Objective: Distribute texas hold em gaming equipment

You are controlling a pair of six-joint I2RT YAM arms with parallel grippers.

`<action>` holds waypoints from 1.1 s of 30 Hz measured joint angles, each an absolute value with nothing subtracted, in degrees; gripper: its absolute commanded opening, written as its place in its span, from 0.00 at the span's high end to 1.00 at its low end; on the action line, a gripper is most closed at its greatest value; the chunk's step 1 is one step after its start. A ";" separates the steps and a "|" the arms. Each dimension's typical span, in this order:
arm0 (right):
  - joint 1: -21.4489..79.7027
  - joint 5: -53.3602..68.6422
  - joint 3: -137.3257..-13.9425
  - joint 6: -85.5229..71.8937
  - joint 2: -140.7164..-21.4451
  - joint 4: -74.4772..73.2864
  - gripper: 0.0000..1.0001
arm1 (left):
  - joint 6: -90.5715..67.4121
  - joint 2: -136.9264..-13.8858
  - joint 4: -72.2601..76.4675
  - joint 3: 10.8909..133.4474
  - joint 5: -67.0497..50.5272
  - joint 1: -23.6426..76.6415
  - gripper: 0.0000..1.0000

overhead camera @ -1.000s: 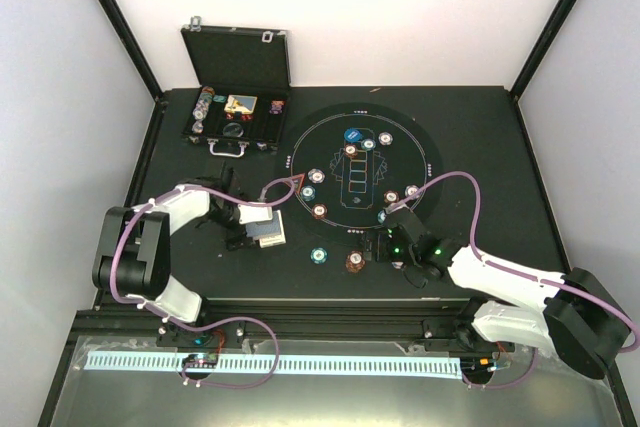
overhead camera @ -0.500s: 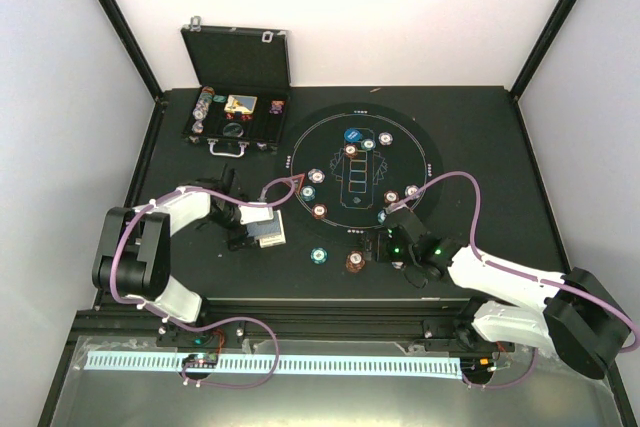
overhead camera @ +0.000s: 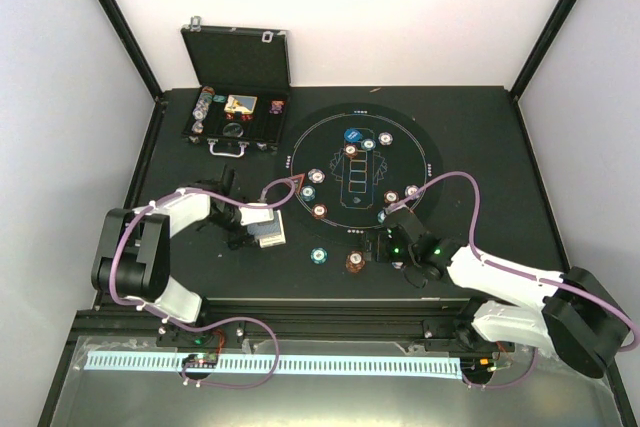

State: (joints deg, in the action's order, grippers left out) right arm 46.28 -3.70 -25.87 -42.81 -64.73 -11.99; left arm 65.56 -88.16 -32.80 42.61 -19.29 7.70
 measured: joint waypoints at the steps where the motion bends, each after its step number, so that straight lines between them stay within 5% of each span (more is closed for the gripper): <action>1: 46.28 -3.70 -25.87 -42.81 -64.77 -11.99 0.00 | 65.65 -88.05 -32.71 42.46 -19.27 7.70 0.21; 18: 46.22 -2.57 -25.89 -42.76 -66.98 -11.92 0.00 | 66.28 -86.67 -31.22 40.84 -19.53 8.03 0.39; 33: 46.15 -2.42 -25.89 -42.76 -66.85 -11.81 0.00 | 66.50 -86.13 -29.87 40.71 -18.59 8.16 0.98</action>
State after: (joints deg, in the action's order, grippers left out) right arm 46.15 -2.42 -25.89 -42.76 -66.85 -11.81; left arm 66.50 -86.13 -29.87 40.71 -18.59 8.16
